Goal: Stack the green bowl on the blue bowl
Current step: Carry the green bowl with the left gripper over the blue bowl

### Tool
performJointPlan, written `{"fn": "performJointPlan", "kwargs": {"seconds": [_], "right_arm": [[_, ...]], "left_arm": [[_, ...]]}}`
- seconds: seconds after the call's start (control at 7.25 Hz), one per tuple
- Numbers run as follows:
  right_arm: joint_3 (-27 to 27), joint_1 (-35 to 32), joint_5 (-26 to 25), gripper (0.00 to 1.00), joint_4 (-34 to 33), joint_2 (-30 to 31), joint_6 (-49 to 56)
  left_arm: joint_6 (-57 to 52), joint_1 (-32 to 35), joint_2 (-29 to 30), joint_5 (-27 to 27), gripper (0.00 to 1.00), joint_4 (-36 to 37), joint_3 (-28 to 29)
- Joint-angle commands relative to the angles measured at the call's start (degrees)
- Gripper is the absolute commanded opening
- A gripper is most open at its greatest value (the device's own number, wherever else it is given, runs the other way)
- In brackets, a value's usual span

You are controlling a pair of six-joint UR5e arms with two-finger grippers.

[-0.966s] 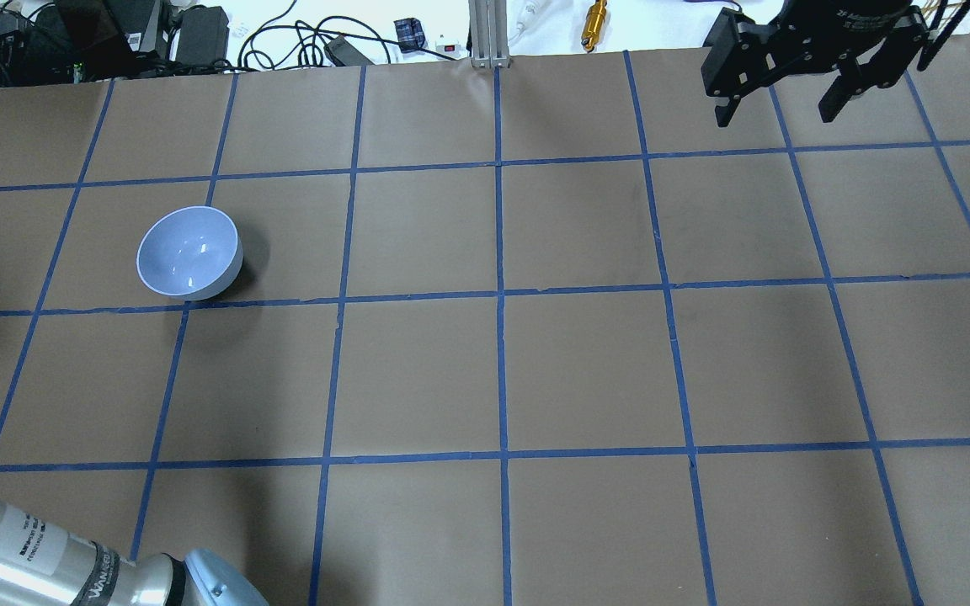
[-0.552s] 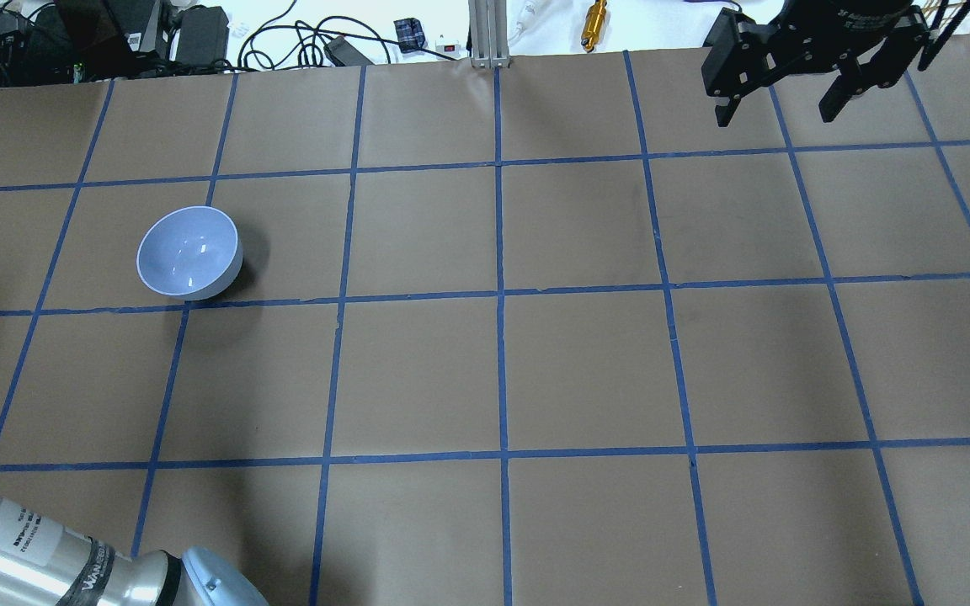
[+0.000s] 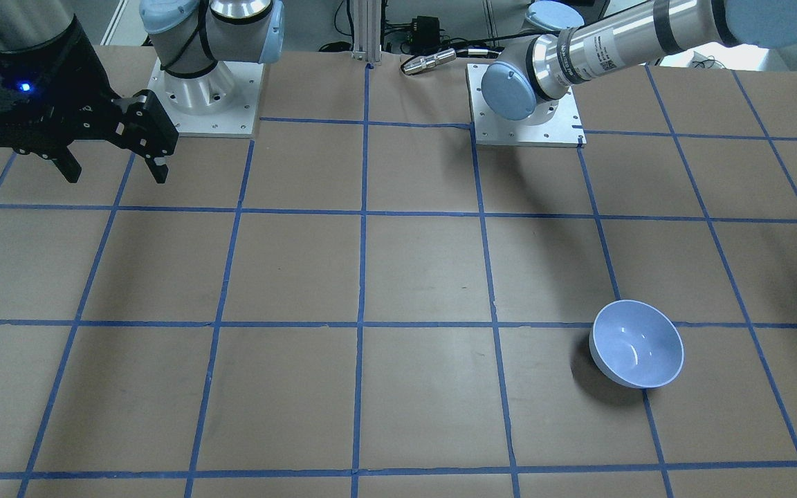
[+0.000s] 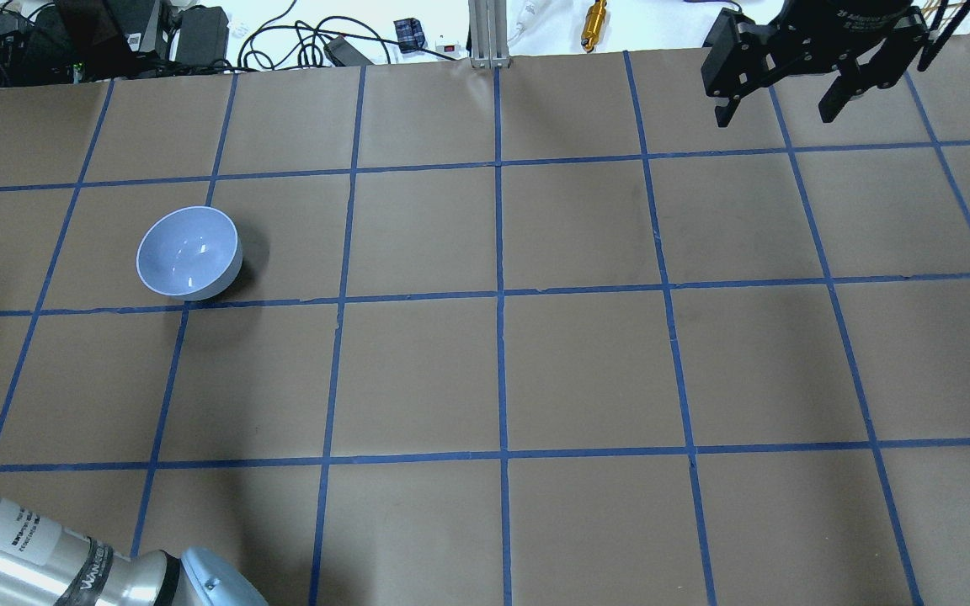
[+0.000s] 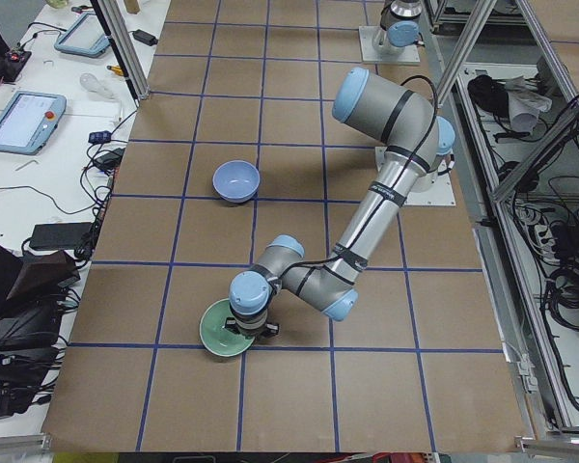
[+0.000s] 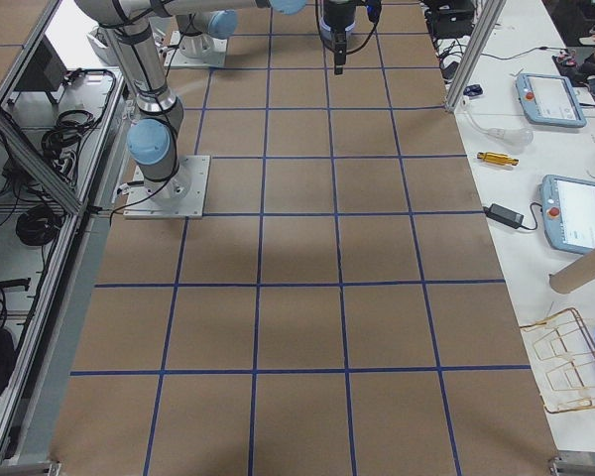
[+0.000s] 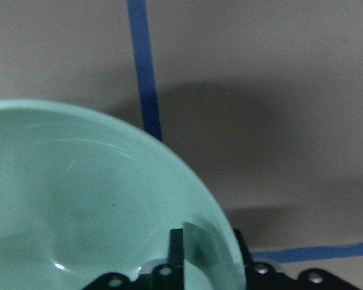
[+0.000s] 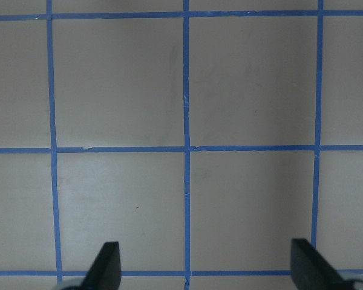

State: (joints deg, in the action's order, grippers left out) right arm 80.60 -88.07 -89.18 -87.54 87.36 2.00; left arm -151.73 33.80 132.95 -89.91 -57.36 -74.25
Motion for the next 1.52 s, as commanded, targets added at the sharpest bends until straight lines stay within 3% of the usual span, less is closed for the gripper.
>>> {"fn": "performJointPlan", "kwargs": {"seconds": [0.0,0.55,0.83,1.1,1.38], "right_arm": [[0.0,0.0,0.1,1.0,0.0,0.1,-0.1],[0.0,0.0,0.1,1.0,0.0,0.0,-0.1],[0.0,0.0,0.1,1.0,0.0,0.1,-0.1],[0.0,0.0,0.1,1.0,0.0,0.0,-0.1],[0.0,0.0,0.1,1.0,0.0,0.0,-0.1]], "left_arm": [[0.8,0.1,-3.1,1.3,0.0,-2.7,-0.4],[11.1,9.5,-14.0,1.9,0.0,-13.2,-2.8],[17.4,16.6,-20.2,1.9,0.0,-13.3,-7.6],[29.8,23.8,-26.4,1.6,0.0,-12.6,-16.4],[39.8,31.0,-29.8,1.4,0.0,-12.1,-21.1]]}}
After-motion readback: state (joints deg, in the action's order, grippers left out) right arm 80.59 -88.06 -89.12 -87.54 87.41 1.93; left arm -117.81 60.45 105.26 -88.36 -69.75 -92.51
